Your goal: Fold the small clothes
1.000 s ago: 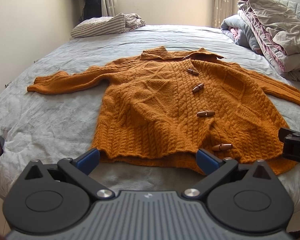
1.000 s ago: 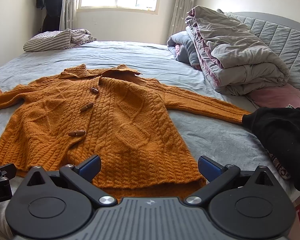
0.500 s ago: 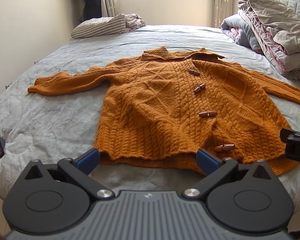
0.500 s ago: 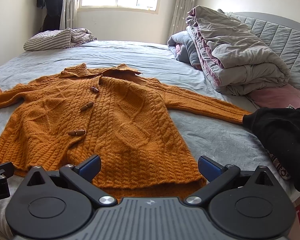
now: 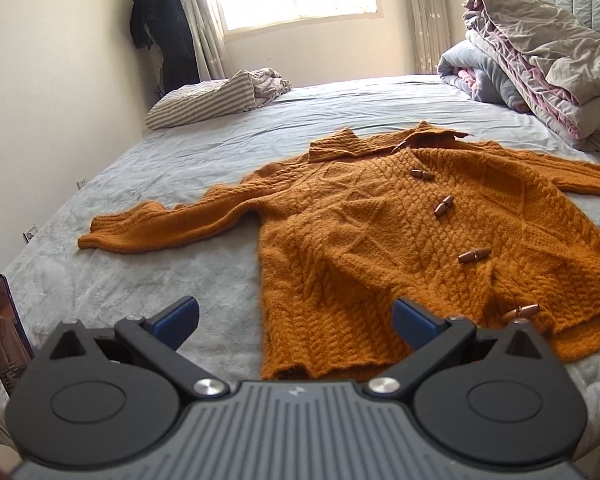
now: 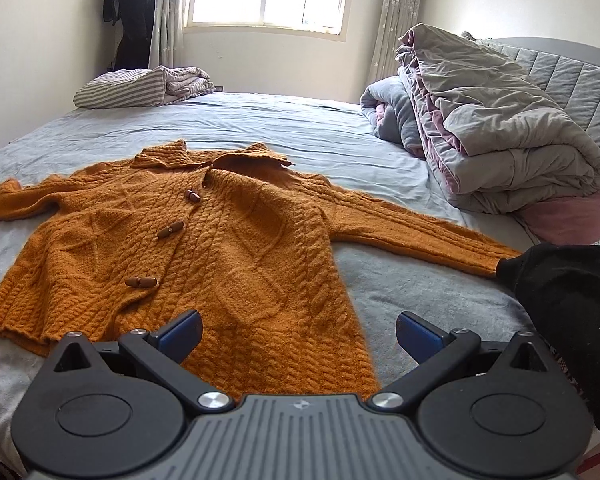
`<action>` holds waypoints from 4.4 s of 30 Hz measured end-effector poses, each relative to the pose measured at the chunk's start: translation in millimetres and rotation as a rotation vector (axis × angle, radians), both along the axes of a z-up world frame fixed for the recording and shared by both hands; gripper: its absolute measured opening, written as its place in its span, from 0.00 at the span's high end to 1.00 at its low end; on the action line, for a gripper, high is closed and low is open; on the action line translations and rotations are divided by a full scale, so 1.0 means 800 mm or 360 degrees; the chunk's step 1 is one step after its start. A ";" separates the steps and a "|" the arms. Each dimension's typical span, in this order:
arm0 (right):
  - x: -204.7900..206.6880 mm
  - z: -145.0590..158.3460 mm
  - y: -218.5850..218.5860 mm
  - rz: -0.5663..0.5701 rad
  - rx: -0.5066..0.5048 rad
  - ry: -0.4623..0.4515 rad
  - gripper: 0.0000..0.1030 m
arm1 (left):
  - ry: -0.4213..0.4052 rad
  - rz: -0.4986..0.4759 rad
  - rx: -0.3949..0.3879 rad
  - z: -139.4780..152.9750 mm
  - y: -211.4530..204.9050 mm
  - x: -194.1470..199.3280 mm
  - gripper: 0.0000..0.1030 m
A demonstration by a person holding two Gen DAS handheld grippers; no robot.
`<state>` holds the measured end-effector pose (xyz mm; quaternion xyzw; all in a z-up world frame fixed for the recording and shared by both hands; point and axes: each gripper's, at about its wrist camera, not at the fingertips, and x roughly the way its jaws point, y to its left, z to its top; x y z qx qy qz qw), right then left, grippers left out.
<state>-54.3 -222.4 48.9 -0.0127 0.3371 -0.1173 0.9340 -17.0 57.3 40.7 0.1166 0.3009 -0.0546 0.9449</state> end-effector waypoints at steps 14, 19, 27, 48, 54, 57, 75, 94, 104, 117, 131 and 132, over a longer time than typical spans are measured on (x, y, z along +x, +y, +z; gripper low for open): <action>0.008 -0.047 -0.066 0.0154 0.0261 0.0286 0.02 | 0.0378 -0.0154 -0.0295 -0.062 0.091 0.052 0.07; 0.002 -0.059 -0.071 0.0169 0.0264 0.0354 0.03 | 0.0382 -0.0257 0.0004 -0.083 0.070 0.042 0.25; -0.009 -0.075 -0.072 0.0120 0.0155 0.0366 0.04 | 0.0325 -0.0137 0.0038 -0.094 0.080 0.051 0.44; 0.016 -0.085 -0.075 0.0056 -0.0100 0.0070 0.93 | -0.0159 0.0038 -0.0102 -0.051 0.088 0.016 0.95; 0.002 -0.052 -0.074 0.0076 -0.0177 -0.0001 0.94 | 0.0007 0.0089 -0.0145 -0.060 0.108 0.009 0.95; 0.003 -0.058 -0.085 0.0039 -0.0175 0.0082 0.95 | 0.0186 0.0118 -0.0153 -0.093 0.113 0.023 0.95; -0.037 -0.037 0.003 0.0626 -0.0210 -0.0037 0.30 | -0.0139 -0.0543 0.0150 -0.059 0.029 -0.052 0.22; 0.000 -0.095 0.110 0.1082 -0.0506 0.0094 0.69 | -0.0095 -0.1047 0.0374 -0.104 -0.090 -0.029 0.64; -0.018 -0.091 0.133 0.1369 -0.0576 0.0023 0.98 | -0.0259 -0.1036 0.0083 -0.069 -0.072 -0.036 0.99; -0.019 -0.097 0.138 0.1438 -0.0525 0.0164 0.81 | 0.0097 -0.1274 0.0256 -0.109 -0.090 -0.030 0.76; 0.036 -0.020 -0.035 0.0881 -0.0042 -0.0004 0.15 | -0.0016 -0.1013 -0.0088 -0.016 -0.082 0.046 0.02; 0.045 -0.020 -0.056 0.0782 0.0000 -0.0014 0.13 | -0.0028 -0.0970 -0.0095 -0.015 -0.084 0.057 0.01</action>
